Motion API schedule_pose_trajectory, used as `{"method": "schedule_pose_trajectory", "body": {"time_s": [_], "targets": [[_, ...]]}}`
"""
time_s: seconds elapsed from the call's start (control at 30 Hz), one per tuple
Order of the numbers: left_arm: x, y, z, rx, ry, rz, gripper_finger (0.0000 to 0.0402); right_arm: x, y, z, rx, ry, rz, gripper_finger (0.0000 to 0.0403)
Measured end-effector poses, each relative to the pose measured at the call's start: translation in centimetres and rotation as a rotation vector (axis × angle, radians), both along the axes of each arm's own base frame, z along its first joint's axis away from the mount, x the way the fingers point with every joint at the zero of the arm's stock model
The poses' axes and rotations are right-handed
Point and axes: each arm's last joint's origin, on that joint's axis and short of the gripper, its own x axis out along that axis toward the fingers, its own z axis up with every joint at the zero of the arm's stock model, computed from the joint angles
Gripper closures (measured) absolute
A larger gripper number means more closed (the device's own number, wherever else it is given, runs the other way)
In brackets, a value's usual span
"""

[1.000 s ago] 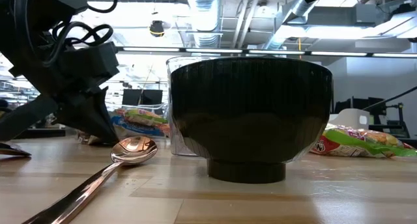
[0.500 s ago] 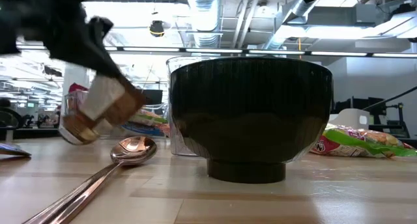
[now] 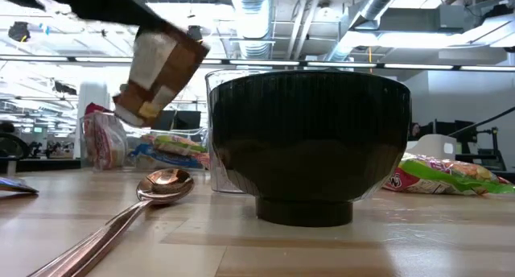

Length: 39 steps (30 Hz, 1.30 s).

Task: Pick & Place Food Item
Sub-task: Put the orange spice pack into the bottom transparent bin

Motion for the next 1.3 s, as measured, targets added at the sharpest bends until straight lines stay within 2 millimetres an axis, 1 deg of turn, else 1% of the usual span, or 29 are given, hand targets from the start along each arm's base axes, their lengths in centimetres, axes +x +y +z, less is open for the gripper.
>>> {"method": "schedule_pose_trajectory", "body": {"time_s": [0.2, 0.27, 0.4, 0.57, 0.67, 0.8, 0.9, 1.03, 1.13, 1.3], "targets": [[0.8, -0.3, 2.1, 0.111, -0.171, -0.067, 0.0401, 1.1, -0.5, 0.9, -0.054, -0.055, 0.04, 0.0201], [1.0, -0.3, 2.9, 0.147, -0.234, -0.077, 0.0401, 1.5, -0.8, 1.0, -0.045, -0.063, 0.061, 0.0201], [1.6, 0.2, 4.2, 0.165, -0.346, -0.163, 0.0401, 2.2, -1.3, 1.4, -0.022, -0.088, 0.104, 0.0209], [2.7, 1.8, 5.3, 0.155, -0.468, -0.263, 0.0401, 3.3, -2.1, 2.2, 0.037, -0.145, 0.205, 0.023], [3.3, 3.1, 5.7, 0.142, -0.512, -0.299, 0.0401, 3.8, -2.8, 2.5, 0.03, -0.169, 0.194, 0.0242], [3.6, 4.3, 6.3, 0.103, -0.588, -0.372, 0.0401, 4.4, -3.7, 3.0, 0.022, -0.219, 0.176, 0.025], [4.0, 4.7, 6.4, 0.091, -0.62, -0.407, 0.0401, 4.8, -4.3, 3.3, 0.043, -0.252, 0.195, 0.0248], [4.5, 4.9, 6.1, 0.093, -0.631, -0.402, 0.0401, 5.1, -4.8, 3.4, 0.069, -0.261, 0.217, 0.0236], [5.0, 4.9, 5.5, 0.097, -0.604, -0.398, 0.0401, 5.1, -4.9, 3.5, 0.073, -0.275, 0.213, 0.0223], [5.5, 5.2, 5.2, 0.094, -0.614, -0.383, 0.0401, 5.1, -4.9, 3.6, 0.075, -0.279, 0.215, 0.0204]]}}
